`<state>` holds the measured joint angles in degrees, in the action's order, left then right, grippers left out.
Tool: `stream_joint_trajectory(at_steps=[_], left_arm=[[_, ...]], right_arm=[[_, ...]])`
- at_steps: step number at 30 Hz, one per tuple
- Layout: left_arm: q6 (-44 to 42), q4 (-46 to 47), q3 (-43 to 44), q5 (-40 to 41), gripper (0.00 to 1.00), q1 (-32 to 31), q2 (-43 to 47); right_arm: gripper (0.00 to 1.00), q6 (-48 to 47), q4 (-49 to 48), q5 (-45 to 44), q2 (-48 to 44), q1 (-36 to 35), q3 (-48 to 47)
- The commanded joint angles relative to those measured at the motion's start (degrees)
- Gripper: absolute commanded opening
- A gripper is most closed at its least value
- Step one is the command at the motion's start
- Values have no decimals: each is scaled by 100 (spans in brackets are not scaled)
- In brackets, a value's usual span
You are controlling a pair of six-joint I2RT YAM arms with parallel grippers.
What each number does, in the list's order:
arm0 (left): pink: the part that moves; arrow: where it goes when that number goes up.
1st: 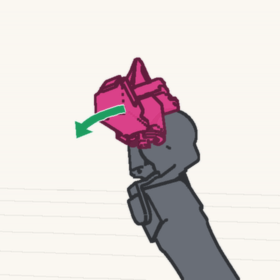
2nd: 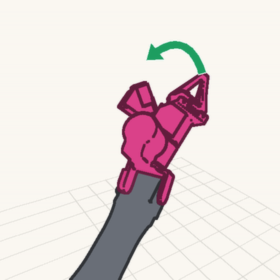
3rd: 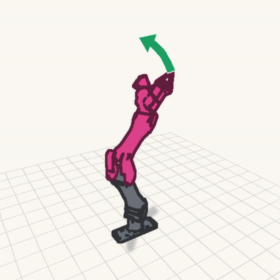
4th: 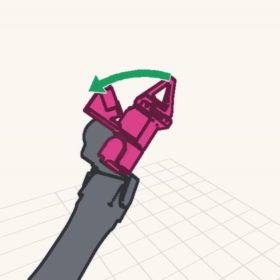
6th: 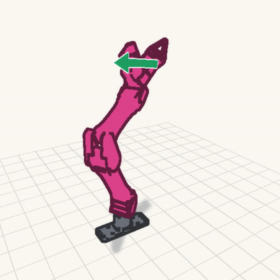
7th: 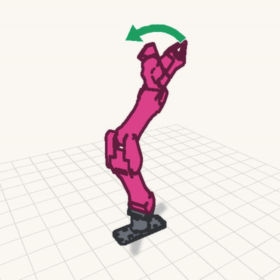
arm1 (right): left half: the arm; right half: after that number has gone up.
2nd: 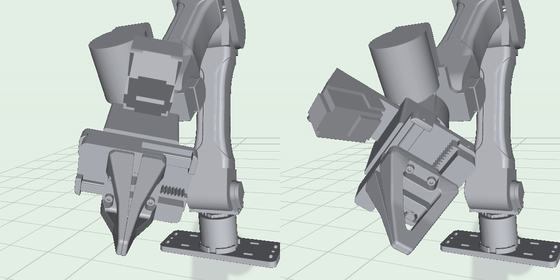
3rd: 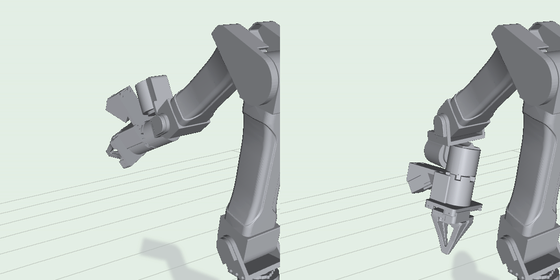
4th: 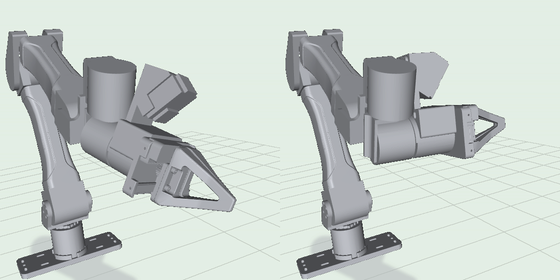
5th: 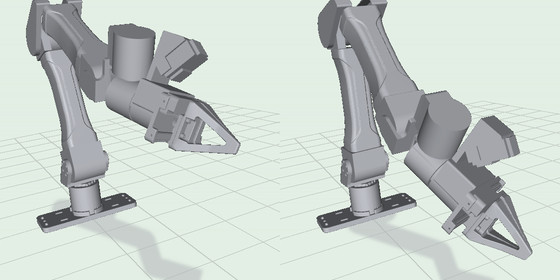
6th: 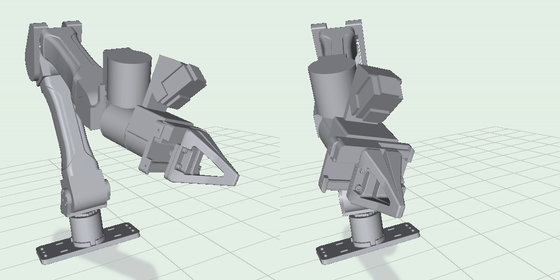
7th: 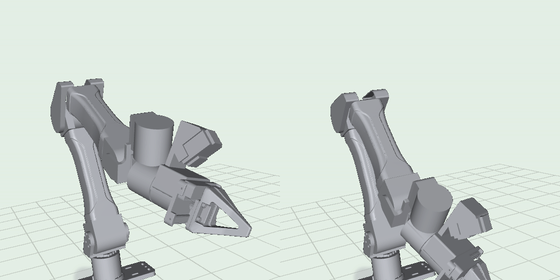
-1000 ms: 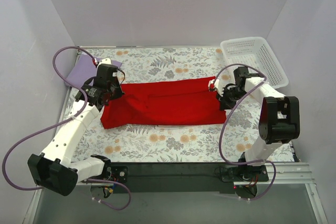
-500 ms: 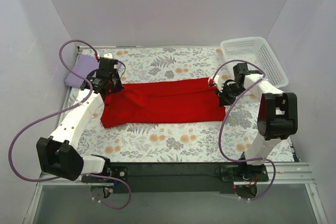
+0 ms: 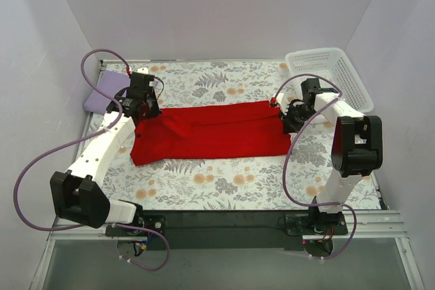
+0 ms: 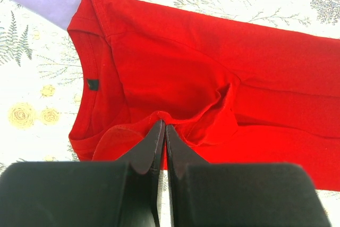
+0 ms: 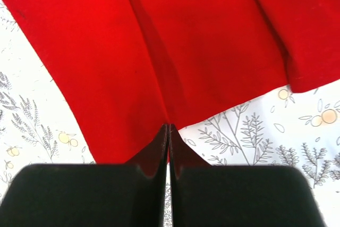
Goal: Fold and stack the t-shirts
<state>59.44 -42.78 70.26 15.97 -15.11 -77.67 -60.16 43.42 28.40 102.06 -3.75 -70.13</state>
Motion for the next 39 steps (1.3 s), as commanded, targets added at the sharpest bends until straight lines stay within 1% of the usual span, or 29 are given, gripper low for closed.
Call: stream_joint_trajectory(at_steps=[1, 39], left_arm=[[-90, 130, 234, 73, 0, 44, 191], [-222, 183, 49, -173, 0, 70, 445]], right_arm=[[1, 162, -123, -10, 129, 23, -326], [1, 628, -158, -379, 789, -240, -1126]])
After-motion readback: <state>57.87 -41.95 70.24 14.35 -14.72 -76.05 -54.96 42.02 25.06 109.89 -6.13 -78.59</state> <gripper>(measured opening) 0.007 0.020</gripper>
